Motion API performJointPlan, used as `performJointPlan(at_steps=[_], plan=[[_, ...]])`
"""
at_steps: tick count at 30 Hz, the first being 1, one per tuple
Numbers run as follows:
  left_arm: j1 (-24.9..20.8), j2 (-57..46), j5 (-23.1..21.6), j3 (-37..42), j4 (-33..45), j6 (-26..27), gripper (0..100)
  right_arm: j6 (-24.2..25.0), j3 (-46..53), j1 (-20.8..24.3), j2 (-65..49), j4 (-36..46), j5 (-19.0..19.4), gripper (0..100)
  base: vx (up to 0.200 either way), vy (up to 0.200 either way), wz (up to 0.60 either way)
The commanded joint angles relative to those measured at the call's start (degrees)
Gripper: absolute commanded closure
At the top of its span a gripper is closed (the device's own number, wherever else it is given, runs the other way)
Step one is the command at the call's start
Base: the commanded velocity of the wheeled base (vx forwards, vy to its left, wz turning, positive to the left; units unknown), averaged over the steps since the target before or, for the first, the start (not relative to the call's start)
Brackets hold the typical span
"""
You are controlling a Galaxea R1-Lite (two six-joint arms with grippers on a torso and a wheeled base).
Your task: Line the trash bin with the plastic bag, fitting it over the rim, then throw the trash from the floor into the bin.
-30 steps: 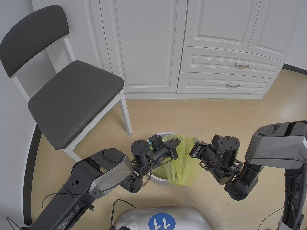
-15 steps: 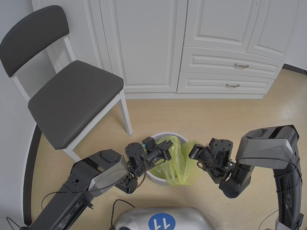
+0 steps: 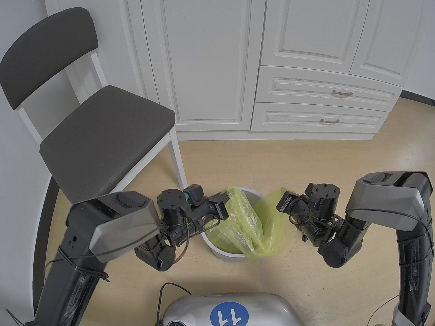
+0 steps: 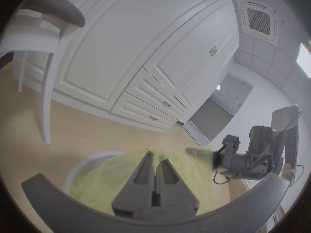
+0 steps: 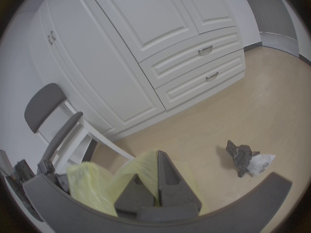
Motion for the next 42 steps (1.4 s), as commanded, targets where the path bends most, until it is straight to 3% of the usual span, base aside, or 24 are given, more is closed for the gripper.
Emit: performJointPlan(at_steps=[1, 3, 10, 14, 16, 17, 20, 26, 30, 34, 38, 42], plan=[[4.0, -9.6, -0.6, 8.2, 0.1, -0.3, 100, 0.4, -7.3, -0.3, -8.1, 14.9, 2.6, 100, 0.0, 0.0, 0.0], [4.7, -11.5, -0.6, 11.4, 0.1, -0.2, 100, 0.5, -12.5, -0.7, -7.9, 20.1, 1.9, 100, 0.0, 0.0, 0.0], [5.2, -11.7, -0.1, 17.9, 0.0, -0.1, 100, -0.4, -13.7, -3.0, -6.4, 23.1, 2.5, 100, 0.0, 0.0, 0.0], [5.2, -10.9, -0.1, 18.5, 0.0, -0.1, 100, -0.4, -14.2, -3.9, -6.4, 24.2, 2.6, 100, 0.0, 0.0, 0.0], [5.6, -8.9, 1.3, 18.5, 0.0, -0.1, 100, 0.6, -14.7, -4.9, -6.2, 28.8, 4.1, 100, 0.0, 0.0, 0.0], [5.8, -8.0, 2.8, 18.3, 0.1, -0.1, 100, 2.5, -15.3, -5.1, -4.6, 32.3, 5.9, 100, 0.0, 0.0, 0.0], [5.9, -7.8, 5.2, 19.0, 0.1, 0.4, 100, 5.7, -15.0, -4.6, -1.9, 36.0, 6.0, 100, 0.0, 0.0, 0.0], [6.2, -8.1, 5.1, 20.2, 0.2, 1.7, 100, 5.6, -14.0, -4.2, -0.2, 39.1, 6.2, 100, 0.0, 0.0, 0.0], [9.5, -6.6, 4.3, 21.4, 1.7, 3.7, 100, 5.5, -12.8, -4.1, 0.4, 41.5, 6.8, 100, 0.0, 0.0, 0.0], [11.5, -6.8, 2.8, 21.6, 3.5, 3.7, 100, 3.4, -12.4, -4.4, -2.0, 46.9, 6.8, 100, 0.0, 0.0, 0.0], [13.0, -7.4, 1.7, 21.6, 6.7, 4.1, 100, -1.1, -12.4, -4.6, -8.0, 57.5, 6.7, 100, 0.0, 0.0, 0.0], [13.0, -7.4, 1.7, 21.6, 10.9, 6.9, 100, -3.4, -12.1, -4.5, -11.5, 62.8, 6.7, 100, 0.0, 0.0, 0.0]])
